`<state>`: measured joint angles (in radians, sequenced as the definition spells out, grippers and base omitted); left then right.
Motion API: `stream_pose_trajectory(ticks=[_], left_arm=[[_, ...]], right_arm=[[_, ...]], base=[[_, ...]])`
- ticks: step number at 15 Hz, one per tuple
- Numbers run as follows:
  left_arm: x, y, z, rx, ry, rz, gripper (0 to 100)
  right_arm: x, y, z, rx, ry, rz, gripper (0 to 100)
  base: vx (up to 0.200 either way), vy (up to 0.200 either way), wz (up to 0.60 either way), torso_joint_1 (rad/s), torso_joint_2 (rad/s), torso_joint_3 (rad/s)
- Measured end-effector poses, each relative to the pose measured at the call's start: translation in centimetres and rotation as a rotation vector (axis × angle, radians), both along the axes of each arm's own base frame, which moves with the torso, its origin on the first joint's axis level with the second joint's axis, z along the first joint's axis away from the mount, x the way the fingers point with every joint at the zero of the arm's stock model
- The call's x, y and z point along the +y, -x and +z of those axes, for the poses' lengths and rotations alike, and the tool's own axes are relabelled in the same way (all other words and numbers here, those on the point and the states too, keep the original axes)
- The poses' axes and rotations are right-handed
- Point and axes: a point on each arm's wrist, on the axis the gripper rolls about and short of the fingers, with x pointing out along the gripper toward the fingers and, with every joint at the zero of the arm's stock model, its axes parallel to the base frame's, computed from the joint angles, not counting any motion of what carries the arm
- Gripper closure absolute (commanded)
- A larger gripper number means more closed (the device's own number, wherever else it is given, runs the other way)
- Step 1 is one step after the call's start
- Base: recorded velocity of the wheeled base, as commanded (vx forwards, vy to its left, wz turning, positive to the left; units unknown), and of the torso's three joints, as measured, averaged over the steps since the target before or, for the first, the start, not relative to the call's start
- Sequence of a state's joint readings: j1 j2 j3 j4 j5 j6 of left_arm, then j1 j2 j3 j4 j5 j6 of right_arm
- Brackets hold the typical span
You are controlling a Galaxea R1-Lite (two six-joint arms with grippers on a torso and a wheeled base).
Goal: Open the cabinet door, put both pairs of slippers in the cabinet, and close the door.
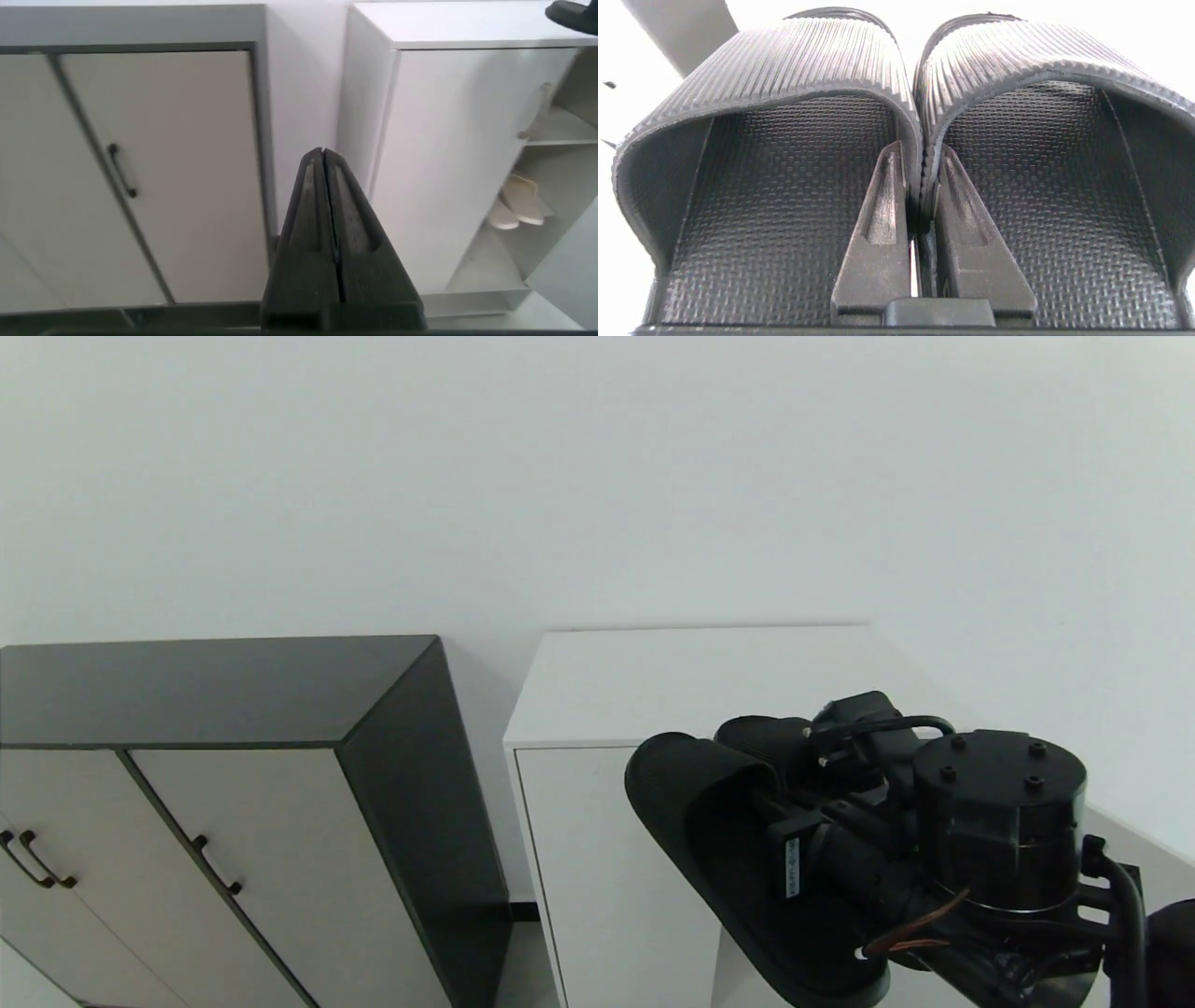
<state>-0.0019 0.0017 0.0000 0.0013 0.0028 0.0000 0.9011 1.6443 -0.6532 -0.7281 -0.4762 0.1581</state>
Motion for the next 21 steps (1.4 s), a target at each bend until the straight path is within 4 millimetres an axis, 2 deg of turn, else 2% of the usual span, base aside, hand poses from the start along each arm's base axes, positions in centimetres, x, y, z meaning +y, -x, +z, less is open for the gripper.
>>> stream_pose_trajectory(ticks=[3, 9, 21], left_arm=[[0.0, 0.0, 0.0, 0.000, 0.000, -0.001, 100], [0.0, 0.0, 0.0, 0.001, 0.000, -0.001, 100], [0.0, 0.0, 0.0, 0.000, 0.001, 0.000, 100]], right_arm=[[-0.9, 1.0, 0.3, 0.014, -0.013, 0.093, 100], [-1.5, 1.4, 0.1, 0.011, 0.009, 0.101, 100], [-1.8, 1.4, -0.5, 0.022, 0.032, 0.093, 100]], base=[[0.000, -0.200, 0.00, 0.002, 0.00, 0.004], [0.000, -0.200, 0.00, 0.002, 0.00, 0.002], [0.000, 0.000, 0.00, 0.000, 0.00, 0.000]])
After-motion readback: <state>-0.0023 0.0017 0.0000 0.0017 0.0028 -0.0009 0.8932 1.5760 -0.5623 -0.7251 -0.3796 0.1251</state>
